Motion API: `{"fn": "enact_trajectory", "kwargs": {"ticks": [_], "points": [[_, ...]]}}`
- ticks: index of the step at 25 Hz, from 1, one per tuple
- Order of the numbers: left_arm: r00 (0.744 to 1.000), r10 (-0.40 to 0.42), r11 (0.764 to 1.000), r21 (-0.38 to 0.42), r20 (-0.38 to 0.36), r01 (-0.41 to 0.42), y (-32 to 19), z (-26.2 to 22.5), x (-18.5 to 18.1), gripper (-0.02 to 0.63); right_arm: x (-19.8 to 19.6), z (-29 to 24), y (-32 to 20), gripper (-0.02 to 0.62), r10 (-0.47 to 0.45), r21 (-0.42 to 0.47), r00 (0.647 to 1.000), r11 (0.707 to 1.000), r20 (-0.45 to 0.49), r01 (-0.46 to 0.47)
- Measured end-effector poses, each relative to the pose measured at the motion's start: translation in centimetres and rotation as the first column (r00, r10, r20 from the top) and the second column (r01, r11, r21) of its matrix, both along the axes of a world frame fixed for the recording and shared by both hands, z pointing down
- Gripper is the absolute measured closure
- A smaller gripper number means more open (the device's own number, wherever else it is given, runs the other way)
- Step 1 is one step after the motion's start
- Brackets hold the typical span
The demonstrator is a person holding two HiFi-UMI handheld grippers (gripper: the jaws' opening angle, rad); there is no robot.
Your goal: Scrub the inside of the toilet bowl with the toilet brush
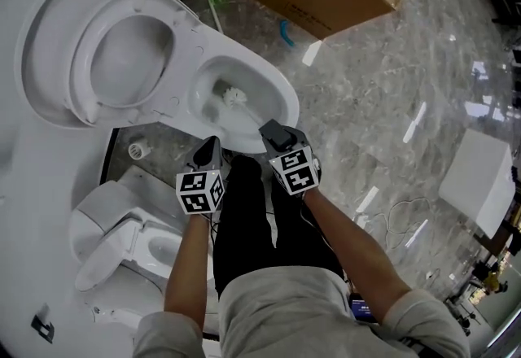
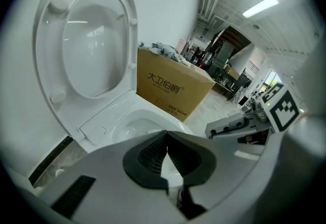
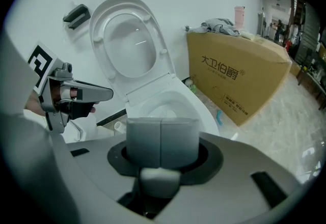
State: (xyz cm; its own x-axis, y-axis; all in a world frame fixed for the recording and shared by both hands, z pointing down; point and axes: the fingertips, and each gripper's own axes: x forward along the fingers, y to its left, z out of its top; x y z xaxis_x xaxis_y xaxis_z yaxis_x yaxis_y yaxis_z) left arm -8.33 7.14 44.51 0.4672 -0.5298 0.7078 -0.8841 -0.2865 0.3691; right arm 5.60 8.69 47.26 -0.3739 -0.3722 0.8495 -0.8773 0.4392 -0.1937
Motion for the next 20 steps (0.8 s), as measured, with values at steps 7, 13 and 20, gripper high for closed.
{"fn": "enact_trajectory", "kwargs": {"ticks": [7, 13, 20], "points": [[0.995, -0.097, 0.992, 0.078, 0.016, 0.095, 2.1, -6.3, 1.0, 0.597, 1.9, -5.7, 1.7, 0.448, -0.029, 0.082, 0.999, 0.996, 0.029, 0.027], [0.981, -0.193, 0.974, 0.127, 0.016, 0.189, 4.4, -10.4, 2.2, 0.597, 3.3, -9.7, 3.2, 0.448, -0.067, 0.127, 0.997, 0.990, 0.035, 0.062], [0.975, -0.219, 0.953, 0.221, 0.034, 0.206, 6.4, -15.9, 4.3, 0.597, 5.0, -15.3, 4.4, 0.448, -0.084, 0.225, 0.993, 0.972, 0.083, 0.064]]}}
